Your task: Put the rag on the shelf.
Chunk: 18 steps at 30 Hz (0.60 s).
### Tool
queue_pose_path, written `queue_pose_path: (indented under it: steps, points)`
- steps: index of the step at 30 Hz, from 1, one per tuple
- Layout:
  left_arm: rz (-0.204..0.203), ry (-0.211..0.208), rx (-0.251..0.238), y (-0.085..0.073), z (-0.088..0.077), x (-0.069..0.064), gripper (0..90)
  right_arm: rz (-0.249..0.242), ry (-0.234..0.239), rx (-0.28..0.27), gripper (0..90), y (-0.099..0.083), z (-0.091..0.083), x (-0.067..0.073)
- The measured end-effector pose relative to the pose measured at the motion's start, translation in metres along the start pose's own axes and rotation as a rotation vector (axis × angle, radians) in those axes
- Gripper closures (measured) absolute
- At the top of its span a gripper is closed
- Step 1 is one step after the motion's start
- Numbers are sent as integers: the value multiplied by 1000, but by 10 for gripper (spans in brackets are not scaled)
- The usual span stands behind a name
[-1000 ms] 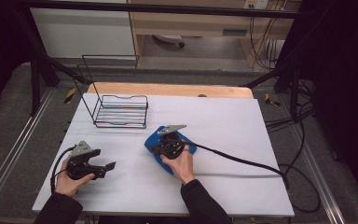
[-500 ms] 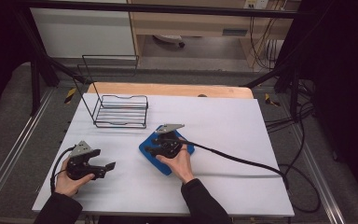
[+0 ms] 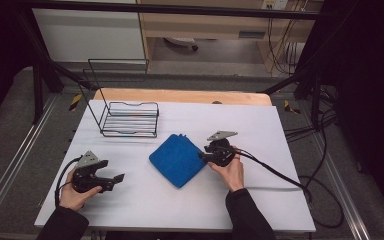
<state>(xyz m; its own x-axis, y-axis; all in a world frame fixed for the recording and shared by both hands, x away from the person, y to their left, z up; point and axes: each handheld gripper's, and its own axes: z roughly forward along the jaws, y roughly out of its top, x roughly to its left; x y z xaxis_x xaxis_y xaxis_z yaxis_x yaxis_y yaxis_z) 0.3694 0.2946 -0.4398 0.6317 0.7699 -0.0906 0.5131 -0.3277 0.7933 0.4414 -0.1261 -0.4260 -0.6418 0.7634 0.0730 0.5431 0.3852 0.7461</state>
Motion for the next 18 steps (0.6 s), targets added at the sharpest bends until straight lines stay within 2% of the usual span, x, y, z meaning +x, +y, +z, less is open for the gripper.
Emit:
queue_pose_path:
  steps: [5,10,14,18]
  points:
    - [-1,-1,-1,0,0,0,119,19,13,45,591,-14,6,-7]
    - [-2,0,-2,0,0,0,121,25,17,53,601,-17,10,-7]
    - [-8,2,-5,1,0,-1,128,36,27,63,645,-19,13,-6]
    - [-16,8,-5,8,2,-3,150,55,42,64,676,-20,13,-6]
